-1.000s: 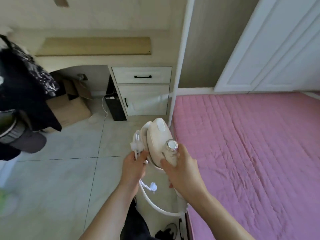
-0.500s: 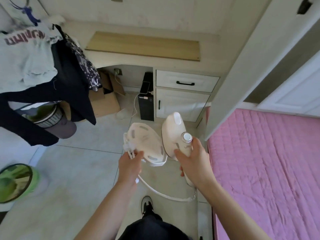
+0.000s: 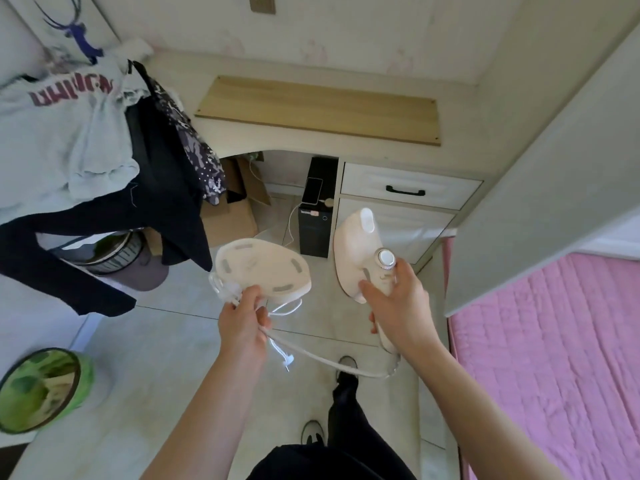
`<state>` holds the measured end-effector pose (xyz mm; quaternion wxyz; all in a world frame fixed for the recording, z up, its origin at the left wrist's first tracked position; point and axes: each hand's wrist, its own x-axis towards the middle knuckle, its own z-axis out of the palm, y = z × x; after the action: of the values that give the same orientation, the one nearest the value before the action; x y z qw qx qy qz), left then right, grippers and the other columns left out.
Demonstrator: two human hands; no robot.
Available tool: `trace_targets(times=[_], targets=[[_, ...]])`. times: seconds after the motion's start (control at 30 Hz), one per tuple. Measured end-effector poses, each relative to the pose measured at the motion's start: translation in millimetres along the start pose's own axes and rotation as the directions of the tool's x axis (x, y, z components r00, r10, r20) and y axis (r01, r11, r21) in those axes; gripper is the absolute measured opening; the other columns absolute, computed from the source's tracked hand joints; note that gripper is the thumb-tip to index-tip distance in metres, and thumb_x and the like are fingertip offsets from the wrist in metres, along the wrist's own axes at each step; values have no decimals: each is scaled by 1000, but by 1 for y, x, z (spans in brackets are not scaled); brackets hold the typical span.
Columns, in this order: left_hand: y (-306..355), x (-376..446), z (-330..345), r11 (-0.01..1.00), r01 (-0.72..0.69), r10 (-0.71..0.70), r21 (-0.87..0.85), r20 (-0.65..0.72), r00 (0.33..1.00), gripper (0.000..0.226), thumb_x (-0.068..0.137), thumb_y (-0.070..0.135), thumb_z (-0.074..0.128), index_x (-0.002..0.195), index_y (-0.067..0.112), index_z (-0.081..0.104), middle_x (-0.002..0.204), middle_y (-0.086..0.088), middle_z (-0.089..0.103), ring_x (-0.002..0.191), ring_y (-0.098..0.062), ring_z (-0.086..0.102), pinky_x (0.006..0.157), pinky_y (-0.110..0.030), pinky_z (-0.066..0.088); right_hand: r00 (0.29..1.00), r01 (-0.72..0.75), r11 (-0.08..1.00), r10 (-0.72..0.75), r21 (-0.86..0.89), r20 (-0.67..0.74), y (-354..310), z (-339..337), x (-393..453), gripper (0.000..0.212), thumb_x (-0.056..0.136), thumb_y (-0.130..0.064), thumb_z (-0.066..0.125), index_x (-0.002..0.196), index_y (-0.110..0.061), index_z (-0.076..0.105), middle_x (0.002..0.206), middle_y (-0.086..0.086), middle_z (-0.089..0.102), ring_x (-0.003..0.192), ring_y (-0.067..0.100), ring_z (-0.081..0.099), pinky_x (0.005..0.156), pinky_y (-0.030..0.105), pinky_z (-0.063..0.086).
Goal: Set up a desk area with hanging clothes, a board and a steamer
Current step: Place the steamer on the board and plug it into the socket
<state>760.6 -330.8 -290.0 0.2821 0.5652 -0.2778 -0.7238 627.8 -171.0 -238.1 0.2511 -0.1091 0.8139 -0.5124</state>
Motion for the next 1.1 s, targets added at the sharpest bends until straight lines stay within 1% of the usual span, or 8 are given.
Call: trace_targets(times=[0.2,0.43,0.57,0.67,0.77,0.87,1.0,1.1], targets=[[49,65,36,989,-38,36,-139,-16,999,12,83,10,61,81,18,54,62,6,46,36,-7,28,37,-19,26,1000,14,999,-12,-45,24,-22,4,73,38,80,-26,61,115,-31,49,83,0,66,41,14,60,38,20,46],[97,123,96,985,-169,169,-25,-22,985,13,80,14,66,90,18,58,58,9,54,37,-6,32,33,-17,26,999,41,999,-41,-16,29,-67,5,178,36,81,-23,61,114,-32,49,81,4,65,43,12,59,36,21,45],[119,146,137,957,-287,287,33,13,958,17,78,17,69,93,22,63,65,7,57,40,-5,36,35,-19,30,992,106,992,-101,-62,75,-97,7,233,45,81,-27,62,123,-32,47,91,0,65,60,23,64,36,18,44],[138,161,167,931,-363,361,49,45,932,12,82,14,66,89,21,60,67,6,53,42,-5,36,35,-18,30,986,147,985,-138,-86,97,-117,11,268,50,80,-30,63,127,-34,44,98,-3,63,67,23,65,36,17,44],[158,177,194,933,-358,356,32,46,933,11,86,12,64,90,21,59,68,3,49,45,-8,33,38,-21,28,983,147,986,-138,-75,120,-131,19,297,51,80,-30,65,126,-37,45,102,-3,63,76,27,65,45,28,53],[179,195,219,937,-348,348,-8,61,936,9,88,12,64,89,19,58,67,1,46,42,-8,29,41,-22,27,982,139,990,-133,-33,137,-144,30,325,48,81,-27,66,124,-37,47,100,-5,63,72,24,65,40,23,49],[206,226,243,940,-340,341,-40,59,938,18,89,12,65,80,18,50,60,1,37,40,-10,23,46,-27,24,978,155,988,-151,-18,144,-159,46,360,46,82,-25,66,124,-31,50,96,-4,63,57,7,64,37,17,46],[225,255,259,936,-351,352,-33,50,935,24,88,12,65,74,21,48,53,5,35,38,-10,23,41,-25,23,979,151,988,-149,-7,137,-173,62,389,48,81,-25,65,126,-33,48,96,-4,65,58,11,64,40,18,48]])
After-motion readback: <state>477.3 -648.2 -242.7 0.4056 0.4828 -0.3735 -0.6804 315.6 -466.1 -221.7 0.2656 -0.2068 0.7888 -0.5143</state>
